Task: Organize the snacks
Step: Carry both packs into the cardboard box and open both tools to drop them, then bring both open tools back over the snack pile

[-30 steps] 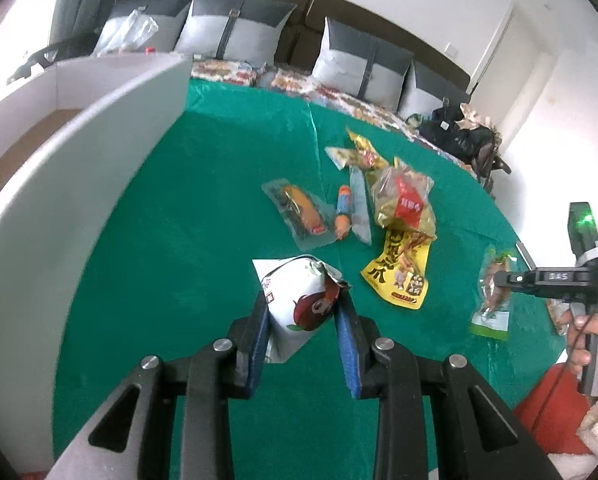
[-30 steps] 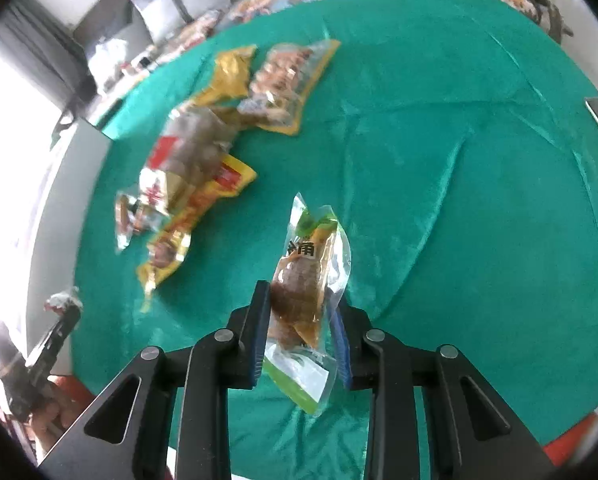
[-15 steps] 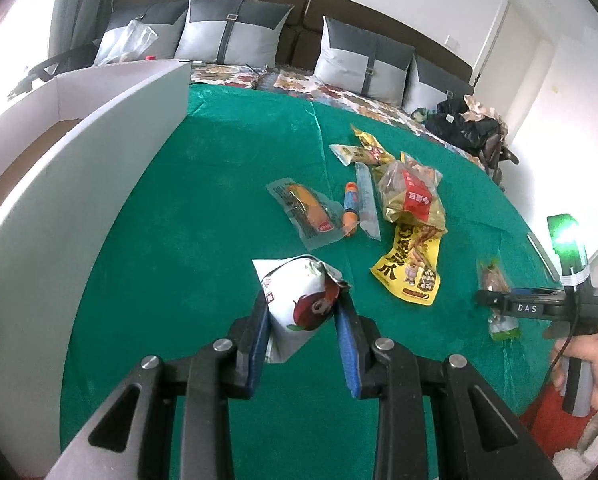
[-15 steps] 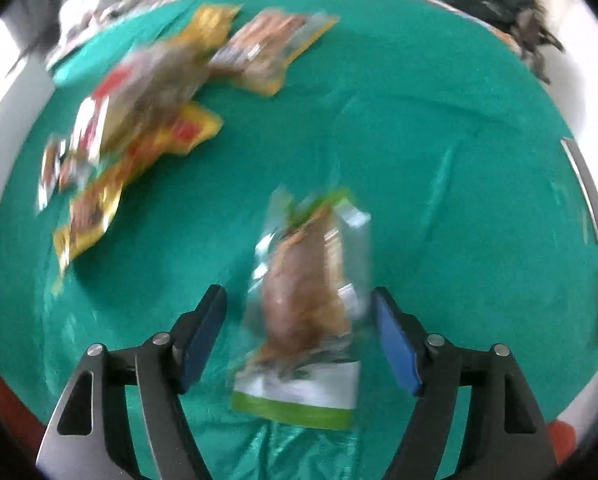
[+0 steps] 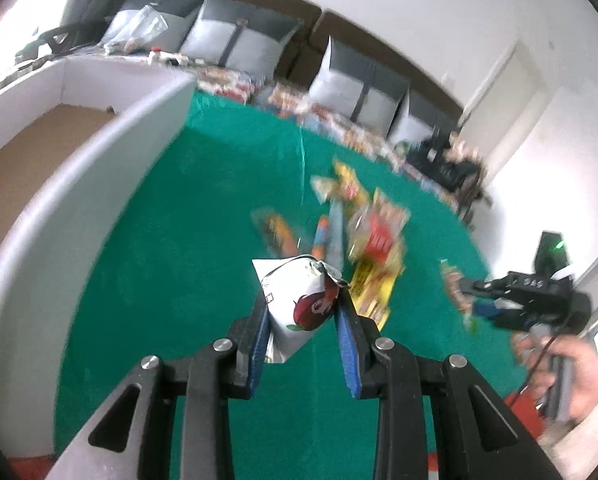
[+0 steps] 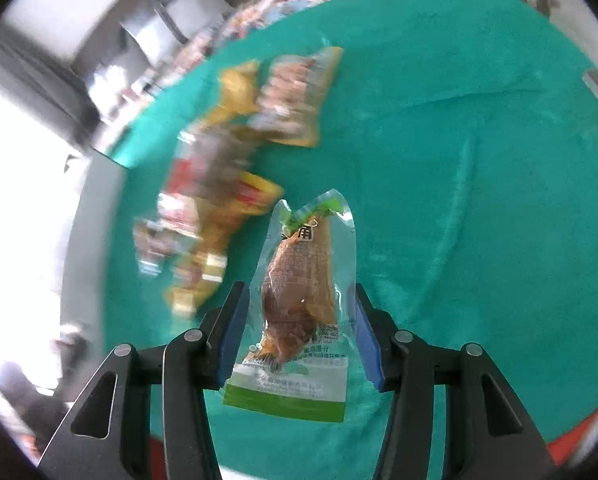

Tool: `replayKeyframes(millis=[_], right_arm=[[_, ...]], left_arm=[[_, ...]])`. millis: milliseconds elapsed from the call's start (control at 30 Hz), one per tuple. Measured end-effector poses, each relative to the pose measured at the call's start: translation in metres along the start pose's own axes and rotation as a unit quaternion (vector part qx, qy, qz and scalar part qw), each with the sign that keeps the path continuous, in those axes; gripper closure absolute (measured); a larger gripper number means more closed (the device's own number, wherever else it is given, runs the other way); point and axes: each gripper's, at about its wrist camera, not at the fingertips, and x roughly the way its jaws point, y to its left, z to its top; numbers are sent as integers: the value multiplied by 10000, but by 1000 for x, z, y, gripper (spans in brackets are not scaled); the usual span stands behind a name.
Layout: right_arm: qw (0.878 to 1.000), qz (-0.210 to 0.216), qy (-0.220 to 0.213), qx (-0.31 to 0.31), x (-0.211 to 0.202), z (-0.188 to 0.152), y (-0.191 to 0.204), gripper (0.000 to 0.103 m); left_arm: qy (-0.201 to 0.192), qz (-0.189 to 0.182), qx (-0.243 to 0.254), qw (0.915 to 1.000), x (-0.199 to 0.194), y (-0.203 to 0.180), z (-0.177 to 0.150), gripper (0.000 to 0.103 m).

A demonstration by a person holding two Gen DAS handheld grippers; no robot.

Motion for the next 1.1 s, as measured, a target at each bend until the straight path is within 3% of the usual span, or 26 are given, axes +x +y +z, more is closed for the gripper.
replayKeyframes(millis=[100,167,333,433,500,600,667,833,933,1100], right_arm=[[9973,706,100,-173,5,9,59,50],[9910,1211,229,-522,11,10,120,50],[9628,2137,645,-1524,39,-9,278,48],[9483,2308,825,-2015,63,-31,353,48],[9449,2316,847,-2153,78,-42,385,44],[9465,2213,920,-2161,106,-56,419,29],[9481,2159,913,-2149,109,-61,423,29],[9510,1825,576,-2430,85,-58,371,27],[9518,1306,194,-2768,72,-52,324,23],[9509,-260,-319,-3066,59,-51,200,23]], left_arm=[[-391,216,-110,9989,-40,17,34,72],[-551,477,-230,9971,-62,36,54,72],[-639,1596,-403,9843,-104,106,87,72],[-572,2229,-519,9718,-119,150,91,71],[-480,2532,-648,9640,-124,174,86,70],[-357,2946,-907,9506,-128,207,74,49],[-362,3072,-1056,9451,-131,220,64,37],[-438,2981,-1205,9459,-133,220,51,31],[-498,2750,-1030,9546,-126,191,55,26],[-419,2111,-300,9761,-95,103,62,24]])
